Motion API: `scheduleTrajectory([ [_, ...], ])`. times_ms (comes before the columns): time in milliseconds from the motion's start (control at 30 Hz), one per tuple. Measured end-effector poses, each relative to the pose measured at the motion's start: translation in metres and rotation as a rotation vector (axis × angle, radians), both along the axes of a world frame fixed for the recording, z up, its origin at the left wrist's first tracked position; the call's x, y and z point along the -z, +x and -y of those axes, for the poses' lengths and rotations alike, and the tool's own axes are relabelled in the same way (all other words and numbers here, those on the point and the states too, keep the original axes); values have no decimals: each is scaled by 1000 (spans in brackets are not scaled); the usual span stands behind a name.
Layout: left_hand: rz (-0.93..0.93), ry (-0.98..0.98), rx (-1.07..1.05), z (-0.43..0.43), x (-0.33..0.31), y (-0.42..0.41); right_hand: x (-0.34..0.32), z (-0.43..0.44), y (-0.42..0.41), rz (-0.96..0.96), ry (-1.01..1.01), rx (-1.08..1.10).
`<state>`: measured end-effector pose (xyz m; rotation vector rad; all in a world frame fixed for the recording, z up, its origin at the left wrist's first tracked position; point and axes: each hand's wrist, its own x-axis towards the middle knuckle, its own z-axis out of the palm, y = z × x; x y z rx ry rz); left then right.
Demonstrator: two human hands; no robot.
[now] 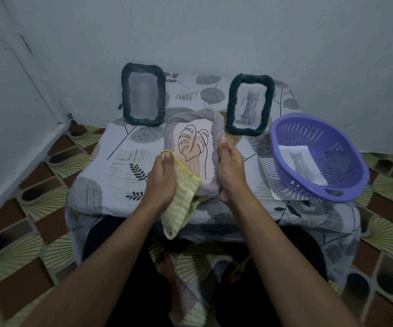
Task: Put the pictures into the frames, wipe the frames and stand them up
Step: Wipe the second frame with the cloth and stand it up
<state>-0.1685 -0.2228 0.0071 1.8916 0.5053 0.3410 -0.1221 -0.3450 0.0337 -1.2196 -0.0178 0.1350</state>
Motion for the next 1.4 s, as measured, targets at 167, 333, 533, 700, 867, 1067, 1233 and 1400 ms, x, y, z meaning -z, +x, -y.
scheduleTrajectory([
  [167, -2, 8, -142, -20, -17, 29, -3, 0, -13, 1, -52, -74],
  [333, 37, 212, -70, -39, -29, 45, 7, 10, -10, -40, -131, -199],
  [533, 74, 545, 339, -45, -15, 30, -5, 37, 14, -193, -234, -493],
  [700, 74, 443, 251, -45, -6, 26, -16, 46, 25, -325, -191, -474],
  [867, 42, 306, -108, -42, -7, 27, -8, 37, 19, -273, 156, -340],
  [1067, 32, 209, -286, -33, -2, 28, 8, 15, 1, -157, 111, -142],
  [1233, 35, 383, -129, -13, -3, 18, 5, 11, 2, -107, 121, -14],
  [1400, -69, 736, 271, 17, 4, 4, -3, 9, 5, -120, 190, 58],
])
